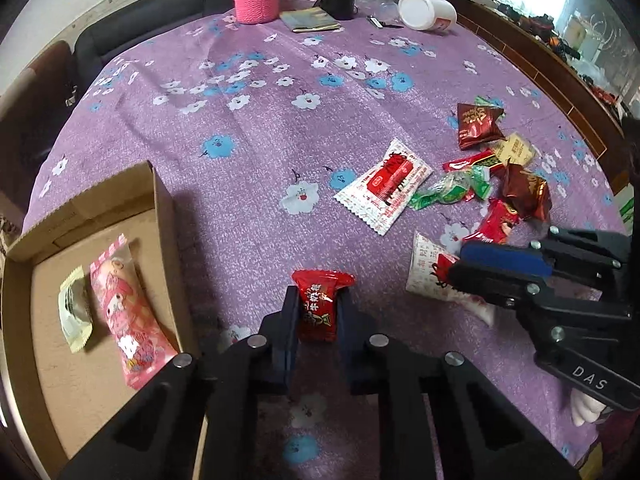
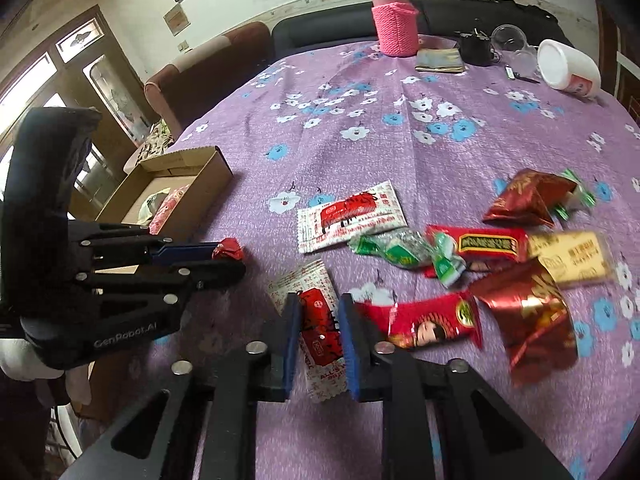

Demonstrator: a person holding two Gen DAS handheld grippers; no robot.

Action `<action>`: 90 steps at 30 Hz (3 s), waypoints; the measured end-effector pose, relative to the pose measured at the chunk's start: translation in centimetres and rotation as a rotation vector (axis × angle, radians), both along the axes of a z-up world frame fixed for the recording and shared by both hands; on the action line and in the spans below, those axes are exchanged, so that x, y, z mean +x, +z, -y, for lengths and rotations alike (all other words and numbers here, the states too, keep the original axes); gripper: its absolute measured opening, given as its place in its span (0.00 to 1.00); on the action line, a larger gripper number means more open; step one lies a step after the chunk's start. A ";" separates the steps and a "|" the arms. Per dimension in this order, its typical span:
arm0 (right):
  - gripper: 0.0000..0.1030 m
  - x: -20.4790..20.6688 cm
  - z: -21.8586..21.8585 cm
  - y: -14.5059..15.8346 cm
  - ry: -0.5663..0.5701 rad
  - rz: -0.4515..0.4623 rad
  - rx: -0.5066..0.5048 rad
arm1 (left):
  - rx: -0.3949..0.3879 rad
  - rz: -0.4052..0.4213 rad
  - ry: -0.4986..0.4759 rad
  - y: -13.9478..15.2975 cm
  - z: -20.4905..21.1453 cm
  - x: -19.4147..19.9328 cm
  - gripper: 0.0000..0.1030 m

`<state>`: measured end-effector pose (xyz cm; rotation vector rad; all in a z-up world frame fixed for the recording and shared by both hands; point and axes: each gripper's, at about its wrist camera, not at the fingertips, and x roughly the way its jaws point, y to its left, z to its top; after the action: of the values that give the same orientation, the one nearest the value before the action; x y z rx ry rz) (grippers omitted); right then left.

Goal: Organize snacks
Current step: 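Grasp the small red candy with the left tool while the right tool grasps a white-red sachet, then carry both snacks into the box and open both tools, then grasp the red snack bar with the left tool while the right tool grasps a red foil pack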

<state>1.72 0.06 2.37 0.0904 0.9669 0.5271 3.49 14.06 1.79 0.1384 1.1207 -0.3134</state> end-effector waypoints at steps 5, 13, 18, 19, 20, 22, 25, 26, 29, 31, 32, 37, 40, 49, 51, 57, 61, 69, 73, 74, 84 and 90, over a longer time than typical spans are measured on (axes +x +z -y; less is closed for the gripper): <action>0.10 -1.4 0.6 0.3 0.013 0.010 0.008 | -0.063 0.039 0.012 1.7 -0.2 -1.7 0.15; 0.59 -1.2 0.5 0.6 -0.021 0.049 -0.011 | -0.186 0.095 0.038 4.9 -2.1 -5.7 0.15; 0.59 -1.2 -2.7 -0.6 0.036 0.059 -0.133 | -0.253 0.120 0.096 6.1 -5.2 -7.6 0.15; 0.55 -1.6 -3.4 -0.7 0.035 0.090 -0.179 | -0.256 0.127 0.108 6.3 -5.8 -7.9 0.15; 0.40 -1.8 -3.6 -0.7 0.026 0.107 -0.211 | -0.258 0.134 0.122 6.4 -6.4 -8.1 0.15; 0.27 -2.2 -3.8 -0.5 0.036 0.089 -0.209 | -0.272 0.147 0.153 6.8 -8.1 -8.5 0.15; 0.21 -2.8 -3.2 -0.3 0.025 0.075 -0.183 | -0.298 0.155 0.201 6.7 -10.5 -8.8 0.15; 0.21 -3.0 -2.9 -0.2 0.014 0.071 -0.175 | -0.305 0.157 0.218 6.6 -11.3 -8.8 0.15; 0.21 -3.5 -2.3 0.8 -0.014 0.075 -0.134 | -0.316 0.156 0.257 6.2 -13.5 -8.7 0.15; 0.21 -3.8 -2.5 2.5 -0.024 0.097 -0.100 | -0.317 0.148 0.284 5.8 -15.0 -8.1 0.15; 0.21 -3.9 -2.7 3.2 -0.021 0.106 -0.086 | -0.316 0.146 0.294 5.6 -15.5 -7.8 0.15; 0.21 -3.8 -6.4 6.6 0.069 0.105 0.028 | -0.317 0.110 0.366 4.2 -18.6 -5.0 0.15; 0.22 -2.8 -9.8 6.9 0.139 0.048 0.089 | -0.310 0.085 0.407 3.0 -20.1 -3.1 0.15; 0.23 1.1 -18.6 3.7 0.234 -0.082 0.112 | -0.314 0.043 0.469 0.9 -22.1 0.4 0.16; 0.24 1.8 -19.5 2.9 0.227 -0.100 0.099 | -0.344 0.045 0.496 0.7 -22.9 0.5 0.19; 0.27 2.2 -18.7 3.1 0.198 -0.112 0.149 | -0.397 0.075 0.522 2.1 -23.9 -0.7 0.42; 0.27 1.3 -14.8 6.0 0.154 -0.033 0.182 | -0.404 0.144 0.533 4.8 -23.7 -2.7 0.46; 0.91 -1.7 0.8 10.3 -0.128 0.242 0.182 | -0.443 0.289 0.426 10.9 -18.3 -7.5 0.76; 0.82 -1.6 7.4 7.7 -0.254 0.138 0.119 | -0.454 0.262 0.281 11.4 -12.2 -8.0 0.76; 0.73 -1.6 8.4 6.5 -0.265 0.099 0.112 | -0.452 0.252 0.255 11.2 -10.8 -8.0 0.76; 0.66 0.8 9.7 1.0 -0.297 0.044 0.043 | -0.308 0.194 -0.004 7.5 1.6 -7.4 0.76; 0.42 1.8 9.4 -0.3 -0.277 0.073 -0.025 | -0.203 0.184 -0.106 4.8 6.5 -5.7 0.76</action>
<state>3.55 -9.33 2.08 0.1787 0.8721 0.2619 -2.25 7.52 6.64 0.0456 0.8951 -0.4976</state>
